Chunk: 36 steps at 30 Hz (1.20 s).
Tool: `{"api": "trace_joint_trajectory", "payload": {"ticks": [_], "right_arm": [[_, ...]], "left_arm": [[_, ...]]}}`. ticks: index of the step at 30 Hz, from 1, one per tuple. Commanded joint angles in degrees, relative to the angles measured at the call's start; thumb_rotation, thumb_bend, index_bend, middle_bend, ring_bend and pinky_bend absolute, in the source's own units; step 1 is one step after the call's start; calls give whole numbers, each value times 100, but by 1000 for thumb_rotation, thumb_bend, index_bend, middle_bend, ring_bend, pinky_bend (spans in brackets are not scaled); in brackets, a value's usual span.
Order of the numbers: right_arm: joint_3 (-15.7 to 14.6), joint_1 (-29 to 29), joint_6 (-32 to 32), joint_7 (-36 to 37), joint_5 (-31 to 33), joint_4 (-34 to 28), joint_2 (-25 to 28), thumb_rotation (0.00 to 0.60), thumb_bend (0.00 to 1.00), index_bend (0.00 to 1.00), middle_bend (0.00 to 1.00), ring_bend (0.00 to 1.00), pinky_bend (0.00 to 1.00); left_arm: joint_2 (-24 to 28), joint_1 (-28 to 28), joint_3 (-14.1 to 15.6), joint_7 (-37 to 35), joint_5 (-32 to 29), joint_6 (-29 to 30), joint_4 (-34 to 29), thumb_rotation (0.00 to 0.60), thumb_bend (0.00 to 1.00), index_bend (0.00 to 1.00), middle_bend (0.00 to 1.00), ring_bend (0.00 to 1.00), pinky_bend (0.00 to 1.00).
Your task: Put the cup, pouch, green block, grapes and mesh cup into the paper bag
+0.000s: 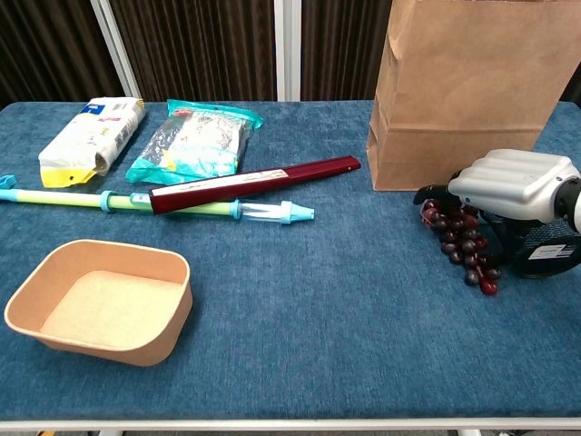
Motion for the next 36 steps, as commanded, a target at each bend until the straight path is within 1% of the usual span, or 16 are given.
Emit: {"api": "trace_joint_trajectory", "payload": {"ticks": [1, 4, 6, 8, 12, 18, 20, 25, 28, 31, 34, 36], "right_arm": [[-44, -4, 46, 5, -50, 129, -96, 600, 72, 249, 369, 285, 462], [-39, -22, 136, 144, -180, 261, -200, 600, 102, 340, 426, 341, 534], [-34, -46, 235, 324, -354, 367, -270, 600, 140, 414, 459, 386, 584], [-39, -52, 271, 445, -469, 443, -306, 600, 182, 466, 466, 414, 616], [-51, -56, 346, 687, -716, 585, -373, 600, 266, 537, 478, 446, 652], [-53, -105, 592, 1170, -1143, 769, -446, 600, 458, 663, 544, 505, 723], [-47, -112, 664, 1315, -1266, 806, -448, 600, 487, 691, 556, 511, 734], [-14, -111, 960, 1841, -1704, 732, -354, 600, 527, 723, 573, 523, 754], [59, -106, 1339, 2283, -2088, 517, -190, 600, 536, 726, 575, 523, 754], [201, -89, 1819, 2710, -2482, 197, 63, 600, 535, 726, 579, 523, 754], [436, -78, 2393, 2971, -2846, -120, 340, 600, 536, 726, 581, 524, 754], [647, -89, 2819, 3097, -3043, -312, 512, 600, 535, 726, 582, 523, 754]], "left_arm": [[2, -1, -4, -1, -14, -10, -5, 600, 0, 243, 197, 140, 147], [-2, -2, -3, -12, -19, -18, 2, 600, 0, 244, 196, 140, 147], [-7, -5, 0, -13, -12, -22, 4, 600, 0, 243, 196, 140, 147], [-4, -6, -4, -19, -15, -21, 7, 600, 0, 244, 196, 140, 147], [-3, -7, -4, -35, -22, -29, 16, 600, 0, 244, 196, 139, 147], [3, -10, -4, -25, -46, -53, -8, 600, 0, 244, 196, 140, 147], [4, -10, -5, -27, -50, -56, -9, 600, 0, 244, 196, 140, 147], [11, -11, -7, -20, -55, -58, -22, 600, 0, 244, 196, 140, 147], [35, -19, -12, -2, -63, -70, -51, 600, 0, 243, 196, 139, 147], [52, -18, -19, 23, -70, -60, -77, 600, 0, 243, 196, 140, 147], [71, -25, -26, 53, -62, -54, -109, 600, 0, 243, 196, 140, 147], [84, -26, -26, 69, -57, -49, -134, 600, 0, 243, 196, 140, 147]]}}
